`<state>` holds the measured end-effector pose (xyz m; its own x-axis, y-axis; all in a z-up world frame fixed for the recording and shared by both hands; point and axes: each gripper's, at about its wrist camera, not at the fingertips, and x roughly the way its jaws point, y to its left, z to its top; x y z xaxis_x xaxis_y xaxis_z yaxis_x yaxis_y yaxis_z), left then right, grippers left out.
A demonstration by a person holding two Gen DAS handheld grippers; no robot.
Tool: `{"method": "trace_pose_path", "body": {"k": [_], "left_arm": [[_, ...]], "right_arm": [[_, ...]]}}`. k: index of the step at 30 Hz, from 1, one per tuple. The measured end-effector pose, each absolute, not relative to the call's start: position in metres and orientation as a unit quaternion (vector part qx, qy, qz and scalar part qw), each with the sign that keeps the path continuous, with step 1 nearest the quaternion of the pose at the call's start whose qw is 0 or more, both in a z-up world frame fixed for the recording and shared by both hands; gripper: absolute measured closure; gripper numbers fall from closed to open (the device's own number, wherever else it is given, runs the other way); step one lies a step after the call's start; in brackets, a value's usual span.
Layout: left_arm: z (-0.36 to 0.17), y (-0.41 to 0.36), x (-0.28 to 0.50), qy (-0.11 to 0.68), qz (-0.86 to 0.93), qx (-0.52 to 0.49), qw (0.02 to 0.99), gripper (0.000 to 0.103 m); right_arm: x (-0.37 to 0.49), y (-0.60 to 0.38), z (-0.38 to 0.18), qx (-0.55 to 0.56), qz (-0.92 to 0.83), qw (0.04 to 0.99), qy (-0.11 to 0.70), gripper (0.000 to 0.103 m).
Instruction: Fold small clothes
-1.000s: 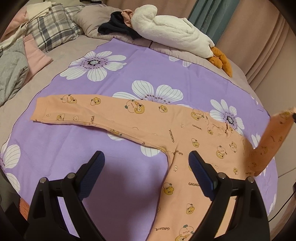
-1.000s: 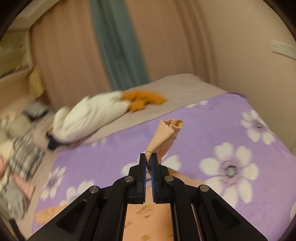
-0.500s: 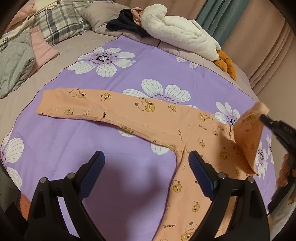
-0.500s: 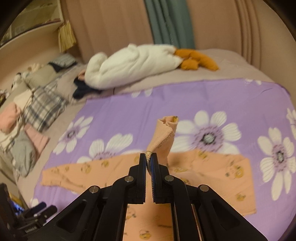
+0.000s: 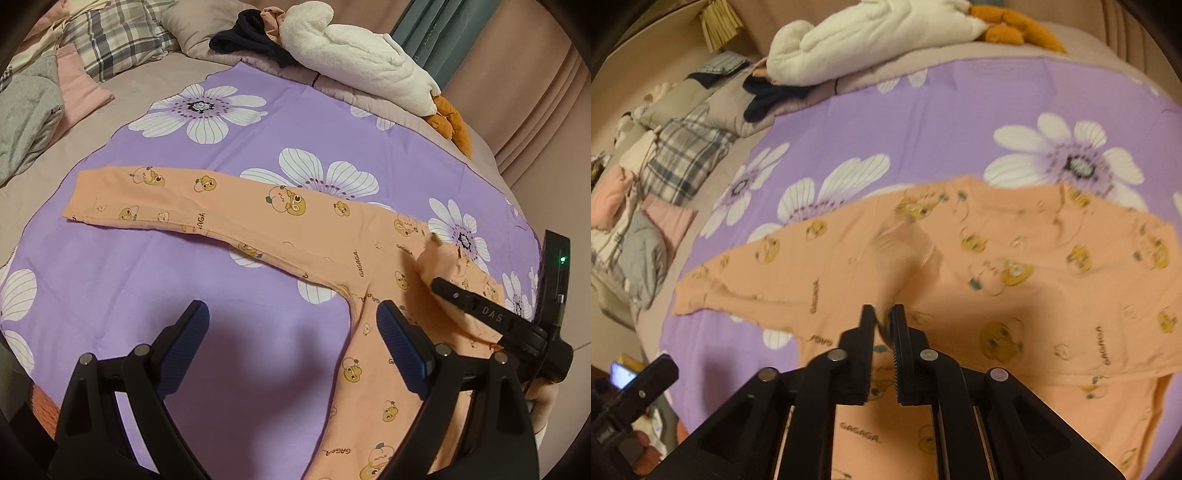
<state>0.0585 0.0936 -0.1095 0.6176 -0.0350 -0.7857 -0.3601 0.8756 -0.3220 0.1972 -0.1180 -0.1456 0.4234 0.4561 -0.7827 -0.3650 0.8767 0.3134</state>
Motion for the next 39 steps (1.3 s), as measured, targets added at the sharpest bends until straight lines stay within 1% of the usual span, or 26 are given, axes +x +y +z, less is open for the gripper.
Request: {"method": "trace_pose_path", "body": {"k": [1,2,3,5,10,14,18,21,23,25,27,29,30,31,32,33,34,35,37,39], "left_arm": [[-0.109,0.093,0.059,0.427,0.092,-0.231,0.869,0.011],[-0.109,0.092,0.059,0.426,0.092,-0.229,0.870,0.011],[-0.108,0.091,0.059,0.425,0.092,-0.226,0.872,0.011],[-0.106,0.089,0.061,0.422,0.091,-0.221,0.875,0.011],[-0.100,0.077,0.073,0.415,0.065,-0.220,0.880,0.011],[-0.103,0.060,0.089,0.420,0.034,-0.222,0.879,0.011],[-0.118,0.038,0.113,0.435,-0.008,-0.228,0.871,0.012],[-0.132,0.023,0.128,0.452,-0.025,-0.220,0.864,0.022],[-0.143,0.016,0.136,0.465,-0.036,-0.227,0.855,0.025],[-0.155,0.010,0.143,0.477,-0.049,-0.244,0.843,0.030],[-0.165,0.002,0.148,0.487,-0.067,-0.259,0.831,0.034],[-0.172,-0.007,0.152,0.490,-0.087,-0.260,0.827,0.034],[-0.177,-0.013,0.155,0.492,-0.101,-0.257,0.826,0.036],[-0.181,-0.017,0.158,0.494,-0.102,-0.254,0.825,0.042],[-0.184,-0.020,0.161,0.494,-0.098,-0.250,0.827,0.045],[-0.186,-0.021,0.163,0.488,-0.091,-0.248,0.832,0.053],[-0.187,-0.021,0.164,0.483,-0.086,-0.248,0.835,0.064],[-0.187,-0.020,0.166,0.482,-0.082,-0.251,0.836,0.070],[-0.189,-0.018,0.170,0.486,-0.080,-0.257,0.831,0.088],[-0.189,-0.015,0.172,0.486,-0.076,-0.261,0.831,0.095]], "right_arm": [[0.197,-0.118,-0.145,0.050,0.245,0.840,0.481,0.082],[0.195,-0.119,-0.143,0.052,0.245,0.841,0.480,0.067],[0.192,-0.122,-0.139,0.055,0.248,0.845,0.470,0.054],[0.187,-0.130,-0.128,0.061,0.252,0.854,0.451,0.048],[0.178,-0.169,-0.112,0.076,0.202,0.880,0.422,0.048],[0.174,-0.216,-0.118,0.109,0.139,0.891,0.417,0.047],[0.170,-0.262,-0.134,0.150,0.083,0.886,0.430,0.047],[0.164,-0.284,-0.150,0.153,0.031,0.882,0.445,0.047],[0.161,-0.293,-0.159,0.157,0.018,0.878,0.452,0.047],[0.158,-0.300,-0.164,0.165,0.010,0.874,0.457,0.047],[0.156,-0.308,-0.168,0.171,0.002,0.874,0.455,0.047],[0.153,-0.317,-0.169,0.175,-0.008,0.875,0.451,0.047],[0.151,-0.318,-0.169,0.176,-0.012,0.876,0.450,0.047],[0.150,-0.320,-0.170,0.176,-0.015,0.875,0.450,0.047],[0.147,-0.321,-0.171,0.176,-0.016,0.875,0.450,0.047],[0.147,-0.323,-0.173,0.177,-0.016,0.875,0.451,0.047],[0.144,-0.325,-0.173,0.177,-0.016,0.874,0.452,0.047],[0.142,-0.326,-0.175,0.178,-0.017,0.873,0.453,0.047],[0.140,-0.328,-0.177,0.179,-0.016,0.873,0.454,0.047],[0.140,-0.329,-0.180,0.180,-0.015,0.871,0.457,0.047]]}}
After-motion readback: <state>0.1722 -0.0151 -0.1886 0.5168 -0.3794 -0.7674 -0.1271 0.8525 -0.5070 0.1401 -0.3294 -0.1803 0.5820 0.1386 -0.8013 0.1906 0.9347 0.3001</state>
